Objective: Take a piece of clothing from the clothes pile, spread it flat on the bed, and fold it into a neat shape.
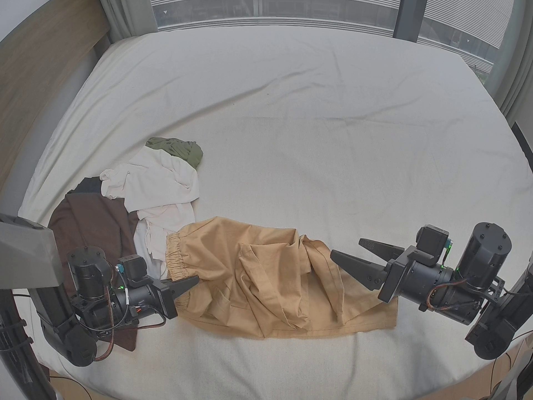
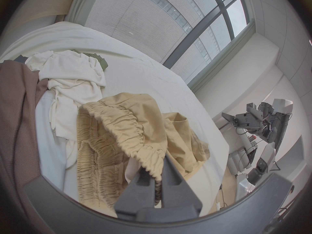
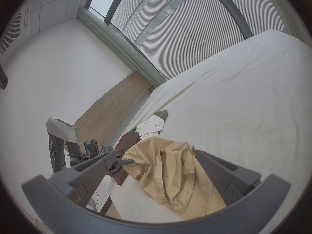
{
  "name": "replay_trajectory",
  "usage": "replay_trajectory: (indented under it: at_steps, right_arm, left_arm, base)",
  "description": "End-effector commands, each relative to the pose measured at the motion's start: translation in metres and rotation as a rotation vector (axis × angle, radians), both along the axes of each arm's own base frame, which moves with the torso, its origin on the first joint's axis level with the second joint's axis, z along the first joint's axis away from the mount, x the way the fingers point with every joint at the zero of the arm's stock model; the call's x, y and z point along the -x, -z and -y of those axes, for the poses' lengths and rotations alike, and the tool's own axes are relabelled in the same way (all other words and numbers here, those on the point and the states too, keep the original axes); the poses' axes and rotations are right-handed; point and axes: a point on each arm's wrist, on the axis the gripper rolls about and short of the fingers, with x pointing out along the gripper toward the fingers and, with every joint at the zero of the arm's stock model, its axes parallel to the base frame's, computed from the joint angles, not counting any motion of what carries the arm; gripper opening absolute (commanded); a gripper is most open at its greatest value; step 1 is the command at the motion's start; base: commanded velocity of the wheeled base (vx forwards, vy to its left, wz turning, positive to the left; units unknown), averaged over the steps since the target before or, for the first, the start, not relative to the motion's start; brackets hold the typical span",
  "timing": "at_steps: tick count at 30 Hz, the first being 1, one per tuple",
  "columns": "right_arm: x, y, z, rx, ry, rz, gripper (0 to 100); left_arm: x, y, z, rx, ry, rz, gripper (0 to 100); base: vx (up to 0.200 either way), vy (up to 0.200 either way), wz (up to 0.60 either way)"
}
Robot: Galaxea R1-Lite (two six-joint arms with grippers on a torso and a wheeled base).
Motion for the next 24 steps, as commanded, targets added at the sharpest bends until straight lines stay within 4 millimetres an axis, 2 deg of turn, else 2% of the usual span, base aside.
replay_trajectory:
  at_steps: [1, 2, 3, 5, 10, 16, 24]
  right_arm:
    - [0.0, 0.001, 0.0, 0.002, 0.001, -0.003, 100]
    - [0.0, 0.001, 0.0, 0.002, 0.001, -0.003, 100]
    - [0.0, 0.001, -0.001, 0.001, -0.003, -0.002, 100]
    - [-0.001, 0.001, -0.001, 0.001, -0.002, -0.005, 100]
    - [-0.001, 0.003, -0.001, 0.005, -0.001, -0.01, 100]
    - [-0.002, 0.005, -0.001, 0.009, -0.001, -0.017, 100]
    - [-0.003, 0.008, -0.002, 0.015, 0.001, -0.028, 100]
  left_arm:
    - [0.004, -0.018, -0.001, 0.08, 0.012, 0.013, 0]
    - [0.004, -0.018, -0.001, 0.08, 0.012, 0.013, 0]
    - [0.008, -0.033, -0.002, 0.179, 0.016, -0.014, 0]
    - [0.01, -0.039, -0.003, 0.224, 0.02, -0.036, 0]
    - [0.011, -0.043, -0.004, 0.303, 0.006, -0.102, 0]
    - [0.012, -0.037, -0.005, 0.316, -0.006, -0.151, 0]
    - [0.007, -0.009, -0.004, 0.283, -0.027, -0.256, 0]
  base:
    - [0.0, 0.0, 0.0]
    - [0.0, 0.0, 0.0]
    - [0.0, 0.0, 0.0]
    - [0.0, 0.0, 0.0]
    - [0.0, 0.0, 0.0]
    - [0.0, 0.0, 0.0]
    - [0.0, 0.0, 0.0]
